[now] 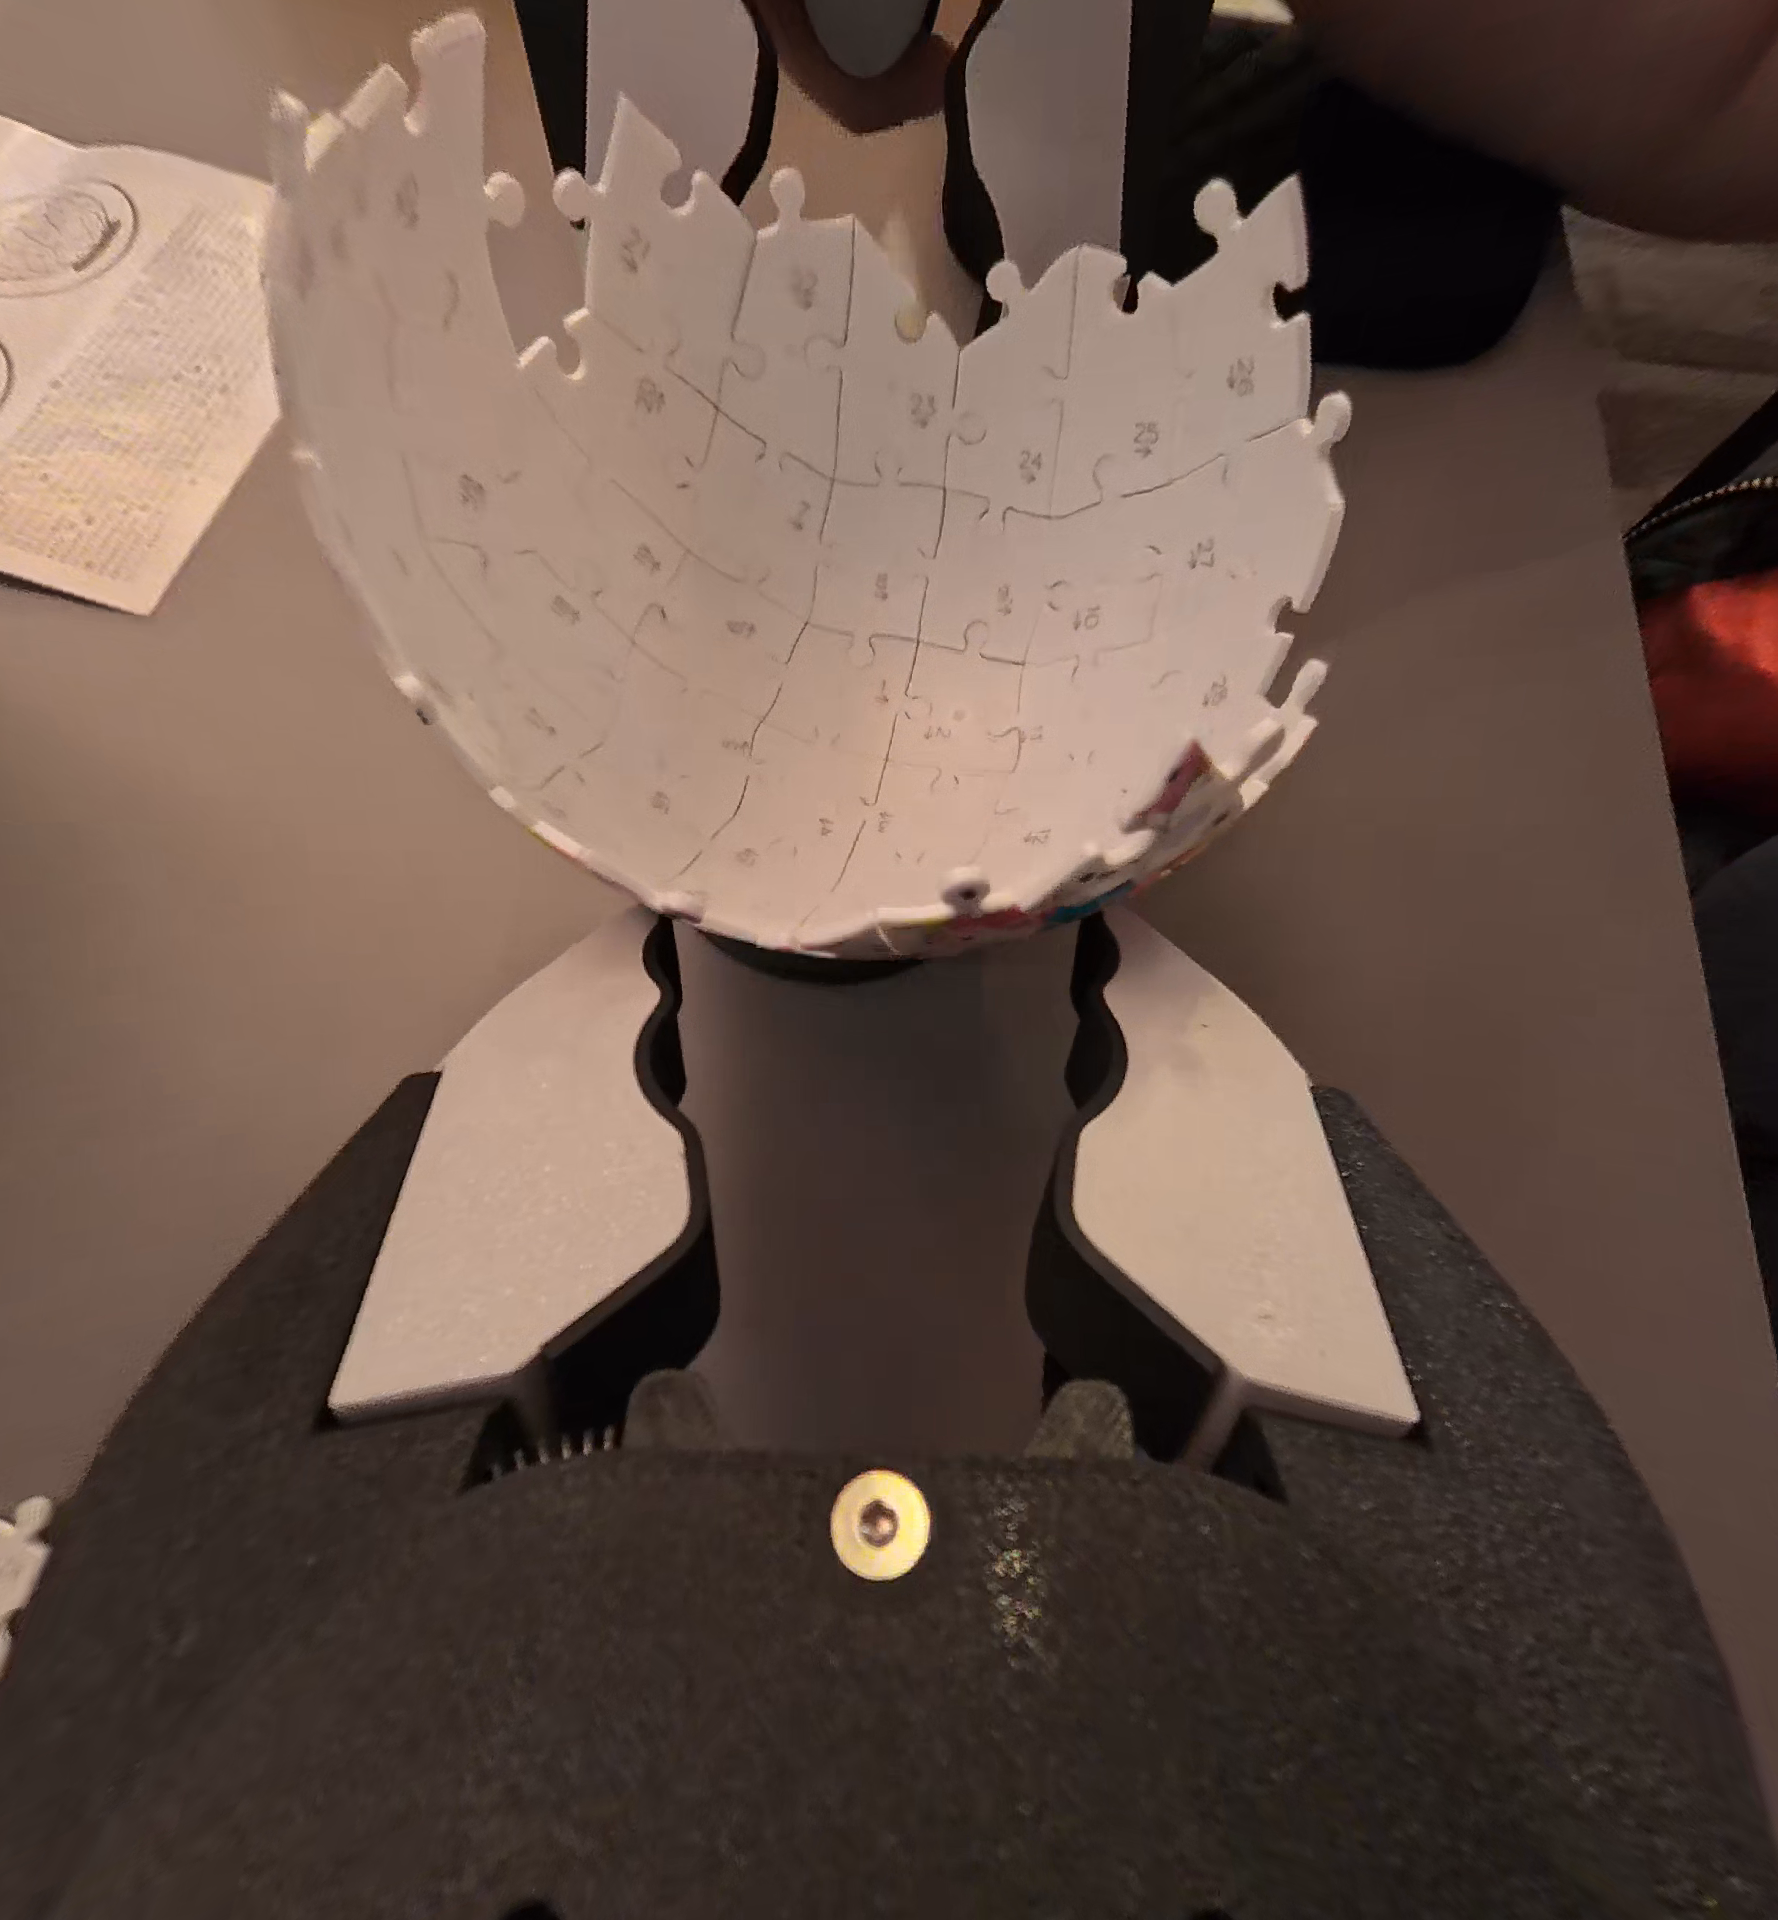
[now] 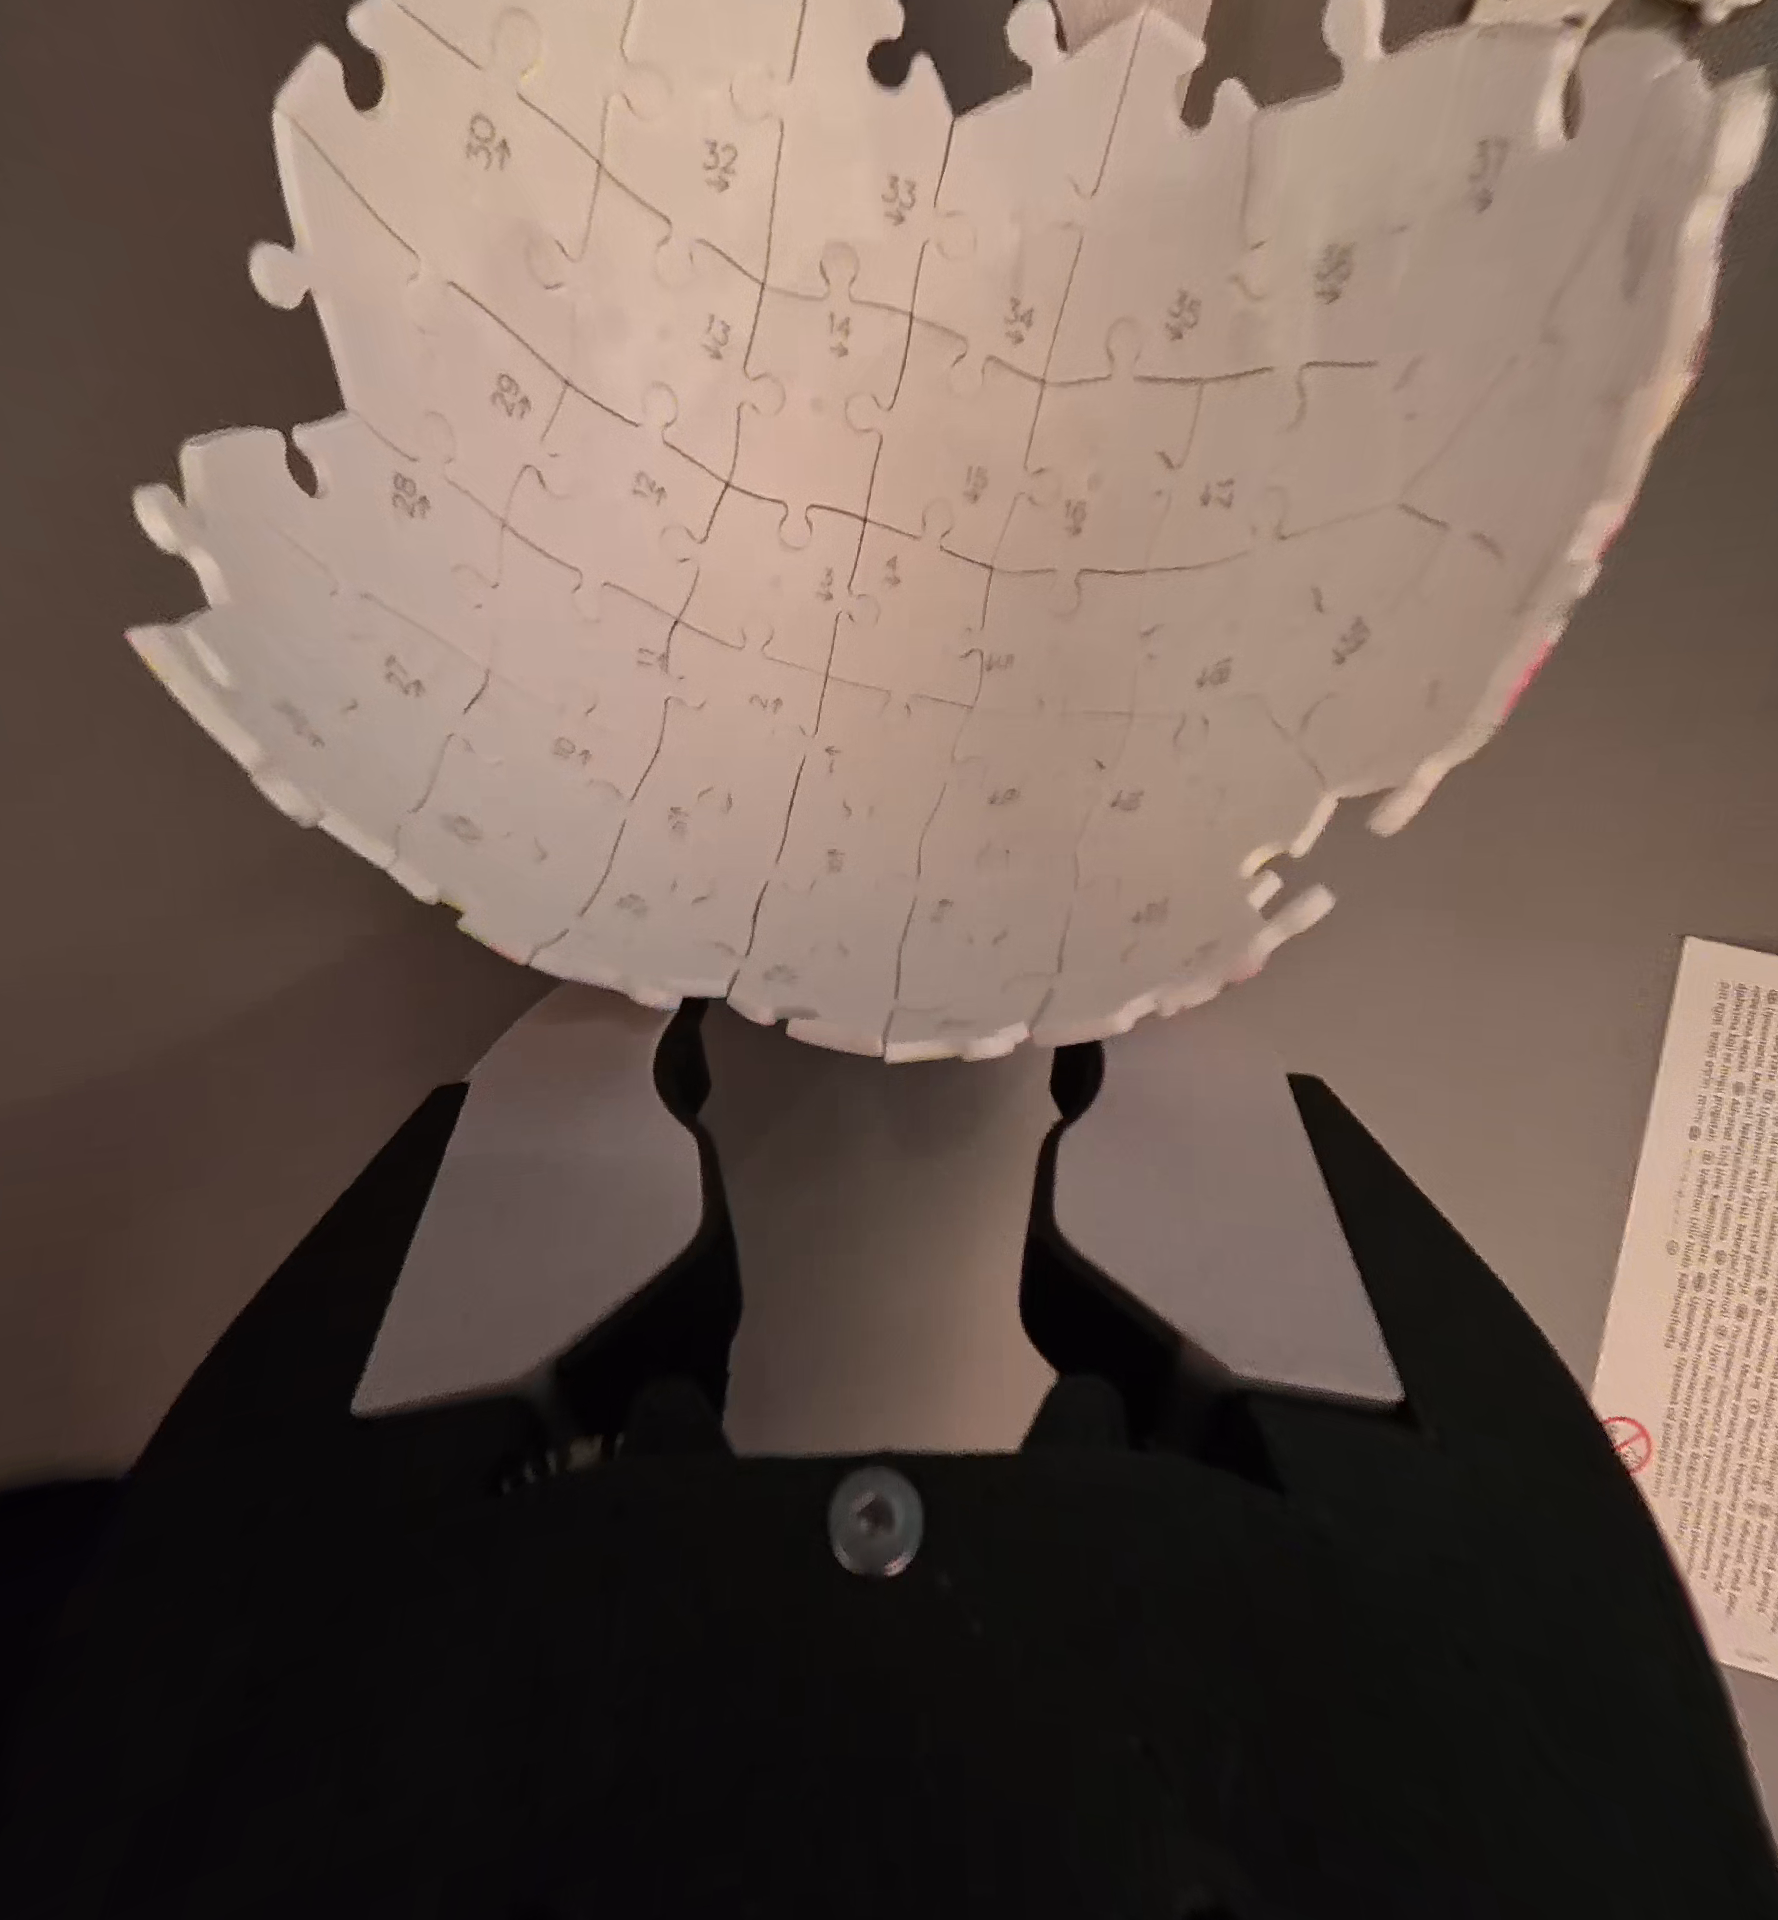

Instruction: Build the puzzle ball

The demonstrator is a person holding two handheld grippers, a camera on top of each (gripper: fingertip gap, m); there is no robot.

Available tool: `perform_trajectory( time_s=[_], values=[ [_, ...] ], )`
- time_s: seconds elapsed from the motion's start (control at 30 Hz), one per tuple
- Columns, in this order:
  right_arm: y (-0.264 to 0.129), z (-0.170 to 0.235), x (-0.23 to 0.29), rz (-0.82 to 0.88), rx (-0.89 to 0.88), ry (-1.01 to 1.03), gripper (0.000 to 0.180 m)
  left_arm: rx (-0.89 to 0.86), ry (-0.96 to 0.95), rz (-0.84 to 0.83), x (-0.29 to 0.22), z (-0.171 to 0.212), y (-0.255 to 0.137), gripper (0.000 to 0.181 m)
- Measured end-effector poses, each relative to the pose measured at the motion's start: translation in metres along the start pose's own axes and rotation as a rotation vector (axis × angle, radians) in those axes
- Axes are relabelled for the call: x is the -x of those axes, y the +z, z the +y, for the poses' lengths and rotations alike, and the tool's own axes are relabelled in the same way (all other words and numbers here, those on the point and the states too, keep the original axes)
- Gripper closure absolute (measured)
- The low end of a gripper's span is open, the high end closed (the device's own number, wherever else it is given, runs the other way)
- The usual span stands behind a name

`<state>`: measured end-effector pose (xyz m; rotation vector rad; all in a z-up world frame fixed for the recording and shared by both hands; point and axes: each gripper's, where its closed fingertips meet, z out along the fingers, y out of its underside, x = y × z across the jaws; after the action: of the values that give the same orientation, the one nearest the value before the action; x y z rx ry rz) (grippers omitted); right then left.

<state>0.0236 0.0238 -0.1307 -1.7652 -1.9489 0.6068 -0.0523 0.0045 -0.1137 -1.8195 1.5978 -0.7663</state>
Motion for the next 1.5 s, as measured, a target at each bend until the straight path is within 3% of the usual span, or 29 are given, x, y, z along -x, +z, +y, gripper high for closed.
perform_trajectory(
  time_s=[0.67,0.83,0.93,1.07,1.23,1.37,1.5],
  values=[
    [0.007,0.014,-0.004,-0.019,0.054,0.06,0.114,-0.028,-0.081,-0.025,0.005,0.016,0.004,0.105],
    [-0.001,0.021,-0.005,0.002,0.061,0.065,0.114,-0.01,-0.105,-0.069,0.004,0.031,-0.012,0.105],
    [-0.01,0.032,-0.007,0.028,0.08,0.08,0.114,-0.032,-0.129,-0.133,0.004,0.04,-0.042,0.109],
    [-0.031,0.03,-0.012,0.066,0.005,0.106,0.114,-0.074,-0.167,-0.319,0.026,0.052,-0.108,0.108],
    [-0.063,0.014,-0.035,0.223,-0.175,0.116,0.114,0.111,-0.18,-0.561,0.07,0.082,-0.171,0.114],
    [-0.09,-0.007,-0.058,0.394,-0.417,0.114,0.121,0.224,-0.118,-0.571,0.088,0.084,-0.171,0.128],
    [-0.1,-0.009,-0.068,0.431,-0.548,0.146,0.127,0.34,-0.049,-0.444,0.106,0.097,-0.151,0.134]
  ],
)
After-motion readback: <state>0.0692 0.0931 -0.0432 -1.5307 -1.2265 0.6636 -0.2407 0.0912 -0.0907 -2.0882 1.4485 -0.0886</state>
